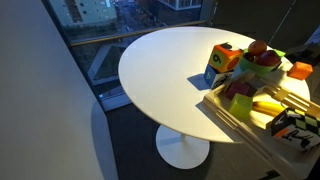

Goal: Put the orange toy block in the box

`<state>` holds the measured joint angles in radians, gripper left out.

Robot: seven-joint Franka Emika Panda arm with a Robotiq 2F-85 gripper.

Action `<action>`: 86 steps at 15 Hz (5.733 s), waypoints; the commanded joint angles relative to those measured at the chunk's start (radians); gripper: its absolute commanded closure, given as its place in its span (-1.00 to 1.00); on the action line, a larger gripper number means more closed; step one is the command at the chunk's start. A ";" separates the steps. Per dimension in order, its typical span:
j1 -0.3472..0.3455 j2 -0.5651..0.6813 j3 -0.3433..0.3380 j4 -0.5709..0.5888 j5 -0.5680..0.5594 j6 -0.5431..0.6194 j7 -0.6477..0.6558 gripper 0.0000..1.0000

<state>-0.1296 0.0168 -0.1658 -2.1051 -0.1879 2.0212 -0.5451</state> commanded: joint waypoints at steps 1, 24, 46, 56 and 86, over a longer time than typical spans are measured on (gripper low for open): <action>-0.033 0.032 -0.010 -0.028 0.022 0.067 -0.084 -1.00; -0.150 0.312 0.020 -0.124 0.061 0.409 -0.315 -1.00; -0.063 0.139 0.014 -0.152 -0.074 0.172 -0.027 0.51; -0.012 -0.028 0.062 -0.221 0.018 0.028 -0.093 0.51; 0.128 -0.212 0.105 -0.355 0.185 0.171 -0.083 0.51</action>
<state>-0.0151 -0.1644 -0.0717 -2.4277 0.0137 2.1556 -0.6432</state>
